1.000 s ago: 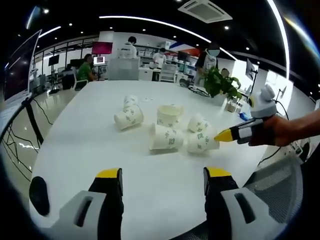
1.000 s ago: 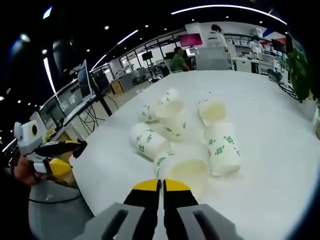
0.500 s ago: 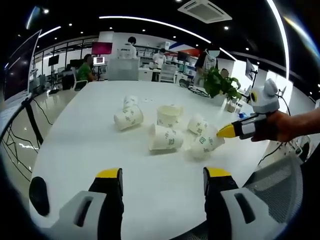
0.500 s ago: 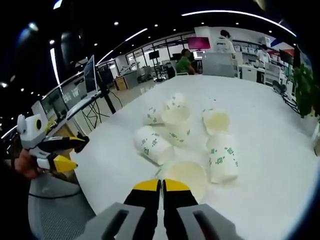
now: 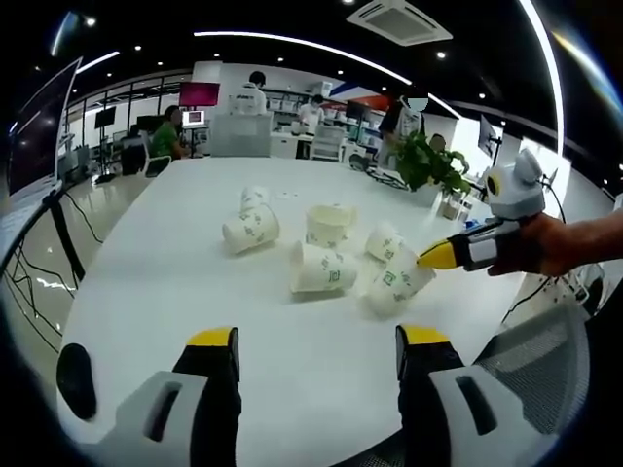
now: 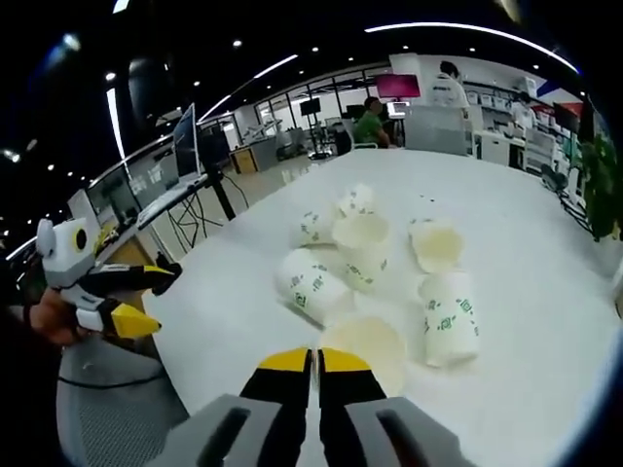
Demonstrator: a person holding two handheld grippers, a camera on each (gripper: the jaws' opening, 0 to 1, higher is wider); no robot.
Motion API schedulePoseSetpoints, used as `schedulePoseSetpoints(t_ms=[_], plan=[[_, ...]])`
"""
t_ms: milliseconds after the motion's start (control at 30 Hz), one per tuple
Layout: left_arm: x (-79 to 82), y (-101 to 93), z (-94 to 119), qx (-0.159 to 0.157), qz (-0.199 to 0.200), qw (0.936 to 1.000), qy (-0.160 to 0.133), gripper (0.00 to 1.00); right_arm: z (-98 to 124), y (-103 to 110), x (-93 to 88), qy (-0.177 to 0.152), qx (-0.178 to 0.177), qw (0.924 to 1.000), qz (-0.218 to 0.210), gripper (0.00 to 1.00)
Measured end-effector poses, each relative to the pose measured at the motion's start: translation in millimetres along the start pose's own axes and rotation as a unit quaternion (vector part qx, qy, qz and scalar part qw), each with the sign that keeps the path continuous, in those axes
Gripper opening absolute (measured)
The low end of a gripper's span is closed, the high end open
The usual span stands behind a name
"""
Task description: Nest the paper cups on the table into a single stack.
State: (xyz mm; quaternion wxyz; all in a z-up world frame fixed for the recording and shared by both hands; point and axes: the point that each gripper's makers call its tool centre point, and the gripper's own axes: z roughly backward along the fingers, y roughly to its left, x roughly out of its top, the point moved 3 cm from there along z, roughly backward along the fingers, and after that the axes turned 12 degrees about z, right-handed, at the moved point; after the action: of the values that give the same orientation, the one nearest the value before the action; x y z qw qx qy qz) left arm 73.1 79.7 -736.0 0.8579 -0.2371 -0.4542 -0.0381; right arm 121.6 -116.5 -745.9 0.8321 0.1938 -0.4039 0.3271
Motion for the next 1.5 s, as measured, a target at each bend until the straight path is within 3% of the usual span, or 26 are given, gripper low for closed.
schedulePoseSetpoints(t_ms=[300,533,1033,1500], plan=[[0.7,-2.7,1.0,0.0,0.0,1.0,0.0,0.64,-7.4,23.7,8.5,0.001,0.02,0.9995,0.025,0.01],[1.2,-4.1,1.8,-0.001,0.001,1.0,0.0,0.64,-14.6,26.4,15.7,0.0,0.027,0.9991,0.033,0.01],[0.9,-9.8,3.3,-0.004,-0.004,1.0,0.006,0.63,-14.7,18.0,15.7,-0.002,0.025,0.9994,0.023,0.01],[-0.7,-8.6,2.5,-0.004,-0.004,0.9999,0.01,0.63,5.9,-11.3,17.9,-0.026,-0.016,0.9993,-0.024,0.02]])
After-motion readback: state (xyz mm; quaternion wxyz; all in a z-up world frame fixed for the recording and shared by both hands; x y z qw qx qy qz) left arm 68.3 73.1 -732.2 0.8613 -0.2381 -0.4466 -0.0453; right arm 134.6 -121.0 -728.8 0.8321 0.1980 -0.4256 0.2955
